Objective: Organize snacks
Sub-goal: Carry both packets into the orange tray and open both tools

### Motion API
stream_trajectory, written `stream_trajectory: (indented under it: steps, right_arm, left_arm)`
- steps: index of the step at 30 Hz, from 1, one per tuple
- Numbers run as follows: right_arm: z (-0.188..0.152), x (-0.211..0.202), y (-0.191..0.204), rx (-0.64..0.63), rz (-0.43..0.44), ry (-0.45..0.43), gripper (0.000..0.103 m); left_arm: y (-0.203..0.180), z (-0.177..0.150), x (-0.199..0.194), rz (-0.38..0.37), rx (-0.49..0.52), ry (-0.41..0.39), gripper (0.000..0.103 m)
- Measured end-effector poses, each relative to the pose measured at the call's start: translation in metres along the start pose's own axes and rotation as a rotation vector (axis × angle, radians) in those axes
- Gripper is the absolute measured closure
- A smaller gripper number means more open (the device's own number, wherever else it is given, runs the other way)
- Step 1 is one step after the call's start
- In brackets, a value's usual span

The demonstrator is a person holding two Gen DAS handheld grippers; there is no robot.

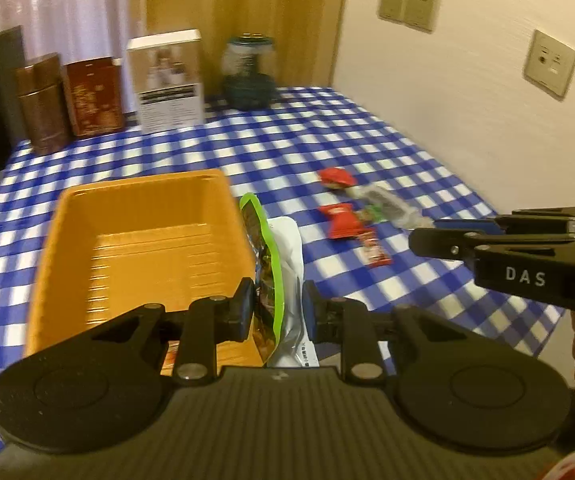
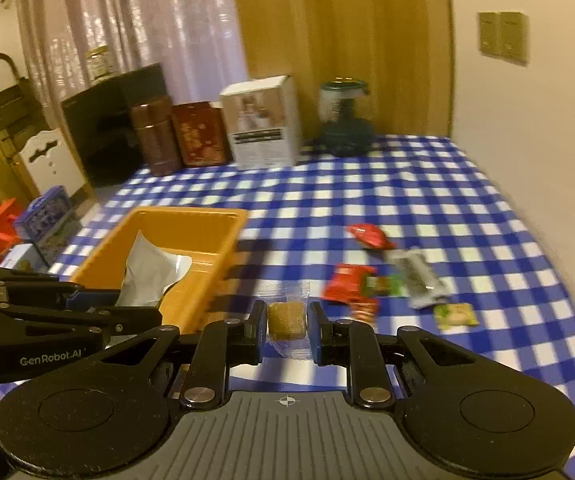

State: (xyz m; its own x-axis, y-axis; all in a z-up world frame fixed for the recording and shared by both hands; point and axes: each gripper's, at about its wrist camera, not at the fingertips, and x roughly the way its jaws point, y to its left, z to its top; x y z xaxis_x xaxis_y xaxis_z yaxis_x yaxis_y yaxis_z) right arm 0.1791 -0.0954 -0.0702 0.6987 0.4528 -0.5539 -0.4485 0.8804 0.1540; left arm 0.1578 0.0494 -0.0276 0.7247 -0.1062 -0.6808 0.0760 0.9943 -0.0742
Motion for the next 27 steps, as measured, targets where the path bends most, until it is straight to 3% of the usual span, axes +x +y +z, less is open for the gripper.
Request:
stream_trajectory:
  steps: [12,27]
  right_arm:
    - [0.012,0.034,0.063,-0.018,0.100,0.019,0.081]
    - [0.007,0.071,0.091,-0.025,0.125,0.067,0.081]
  left_arm:
    - [0.076,-0.008,-0.020,0.087,-0.038,0.012,0.080]
    - [0.110,-0.010,0.002,0.094,-0.057,0.033,0.080]
